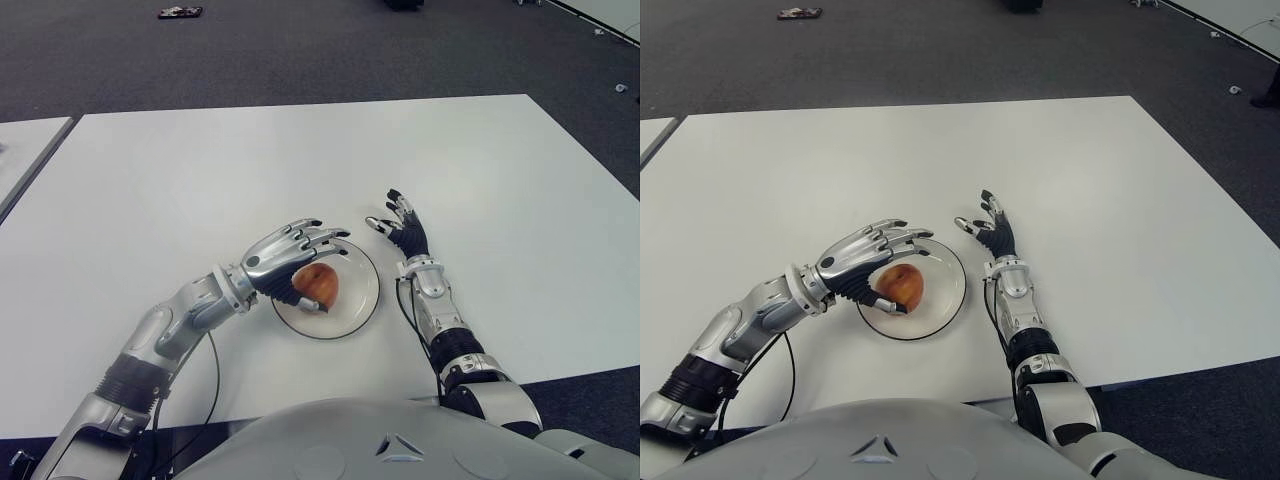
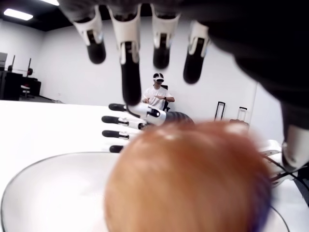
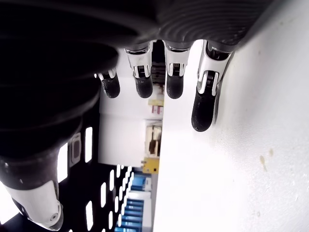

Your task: Put the apples into the plate.

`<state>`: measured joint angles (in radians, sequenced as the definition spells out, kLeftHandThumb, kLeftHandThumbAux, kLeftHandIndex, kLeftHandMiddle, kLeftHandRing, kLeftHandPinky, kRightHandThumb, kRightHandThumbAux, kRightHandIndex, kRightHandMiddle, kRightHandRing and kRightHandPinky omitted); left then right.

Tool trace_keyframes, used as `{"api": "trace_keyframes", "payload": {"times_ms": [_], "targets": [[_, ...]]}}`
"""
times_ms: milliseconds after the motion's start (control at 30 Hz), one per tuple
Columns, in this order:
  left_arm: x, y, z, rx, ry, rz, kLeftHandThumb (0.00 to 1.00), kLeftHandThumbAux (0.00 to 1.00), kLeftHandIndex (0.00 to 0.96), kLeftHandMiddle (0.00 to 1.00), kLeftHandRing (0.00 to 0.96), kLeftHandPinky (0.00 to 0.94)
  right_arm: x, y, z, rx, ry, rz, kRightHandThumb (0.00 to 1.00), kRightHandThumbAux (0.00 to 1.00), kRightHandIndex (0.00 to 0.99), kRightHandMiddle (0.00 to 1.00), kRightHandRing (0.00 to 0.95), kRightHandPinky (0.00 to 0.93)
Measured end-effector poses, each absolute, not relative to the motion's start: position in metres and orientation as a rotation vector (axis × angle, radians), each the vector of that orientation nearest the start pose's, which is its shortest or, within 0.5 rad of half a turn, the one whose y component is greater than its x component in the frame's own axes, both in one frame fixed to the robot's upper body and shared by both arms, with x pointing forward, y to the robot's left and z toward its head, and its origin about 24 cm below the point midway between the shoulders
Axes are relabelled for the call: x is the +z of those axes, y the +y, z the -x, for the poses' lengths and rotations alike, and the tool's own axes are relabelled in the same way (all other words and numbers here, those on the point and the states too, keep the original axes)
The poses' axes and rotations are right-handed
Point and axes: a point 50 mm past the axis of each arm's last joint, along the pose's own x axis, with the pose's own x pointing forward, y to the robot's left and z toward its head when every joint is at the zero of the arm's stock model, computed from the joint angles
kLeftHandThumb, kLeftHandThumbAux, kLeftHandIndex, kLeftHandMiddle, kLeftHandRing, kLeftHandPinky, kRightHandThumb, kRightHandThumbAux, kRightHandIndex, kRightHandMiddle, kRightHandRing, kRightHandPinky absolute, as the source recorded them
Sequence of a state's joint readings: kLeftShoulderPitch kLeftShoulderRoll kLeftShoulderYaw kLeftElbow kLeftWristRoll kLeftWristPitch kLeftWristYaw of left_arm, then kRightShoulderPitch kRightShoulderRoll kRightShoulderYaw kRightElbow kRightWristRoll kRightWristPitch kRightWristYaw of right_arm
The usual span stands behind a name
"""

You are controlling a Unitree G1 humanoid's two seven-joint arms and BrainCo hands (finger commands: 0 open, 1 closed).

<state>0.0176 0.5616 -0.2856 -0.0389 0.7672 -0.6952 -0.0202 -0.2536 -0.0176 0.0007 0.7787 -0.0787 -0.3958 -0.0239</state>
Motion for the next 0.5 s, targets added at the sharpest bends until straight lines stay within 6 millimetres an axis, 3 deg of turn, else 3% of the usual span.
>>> {"api": "trace_keyframes", "payload": {"times_ms": [500], "targets": [[0.0587,0.1374,-0.2072,-0.765,-0.612,-1.177,0.066,0.272,0.0,0.0,0.0,0.0,-0.0313,-0.1361,-0.276,0.078,0.136,0.102,0.113,0.704,0.0,0.019,0.07,0.152]]}}
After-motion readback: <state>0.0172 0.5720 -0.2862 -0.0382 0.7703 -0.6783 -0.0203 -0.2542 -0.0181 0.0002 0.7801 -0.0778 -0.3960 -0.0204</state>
